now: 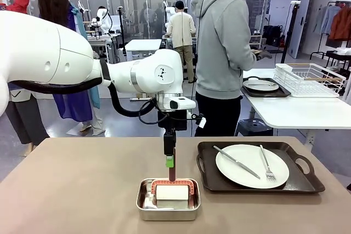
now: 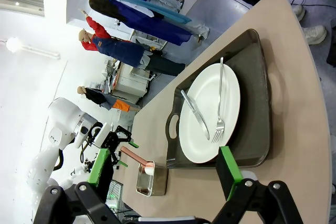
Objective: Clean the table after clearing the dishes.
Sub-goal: When the left (or right) Handle tray is removed, use the left hand (or right hand) to clean the left (or right) side of the table with the Lint Roller.
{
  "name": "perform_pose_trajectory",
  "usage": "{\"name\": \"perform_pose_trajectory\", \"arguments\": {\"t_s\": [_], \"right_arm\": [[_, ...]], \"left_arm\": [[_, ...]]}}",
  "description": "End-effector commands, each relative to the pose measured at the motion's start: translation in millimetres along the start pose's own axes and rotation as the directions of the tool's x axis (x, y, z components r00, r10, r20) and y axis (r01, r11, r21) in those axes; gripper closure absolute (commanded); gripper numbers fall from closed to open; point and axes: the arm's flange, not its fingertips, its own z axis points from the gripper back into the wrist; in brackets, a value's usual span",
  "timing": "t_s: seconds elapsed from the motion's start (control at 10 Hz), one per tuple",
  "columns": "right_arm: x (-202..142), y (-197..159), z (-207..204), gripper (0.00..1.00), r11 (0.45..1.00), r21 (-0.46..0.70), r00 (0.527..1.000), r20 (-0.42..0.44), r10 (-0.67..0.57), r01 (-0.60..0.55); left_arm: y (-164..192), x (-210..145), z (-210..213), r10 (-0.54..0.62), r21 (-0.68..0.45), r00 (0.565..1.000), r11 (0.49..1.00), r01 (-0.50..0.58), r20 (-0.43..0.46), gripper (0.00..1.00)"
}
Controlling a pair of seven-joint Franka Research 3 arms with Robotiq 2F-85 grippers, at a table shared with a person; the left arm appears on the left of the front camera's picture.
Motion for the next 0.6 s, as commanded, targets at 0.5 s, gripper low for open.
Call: {"name": "perform_pose_trajectory", "arguments": {"t_s": [0.5], "right_arm": [[-3.3, 3.1, -0.3, 0.00, 1.000, 0.005, 1.000, 0.006, 0.006, -0.006]], "left_arm": [[-10.3, 2.8, 1.0, 0.009, -0.016, 1.000, 1.000, -0.010, -0.014, 1.00]]}}
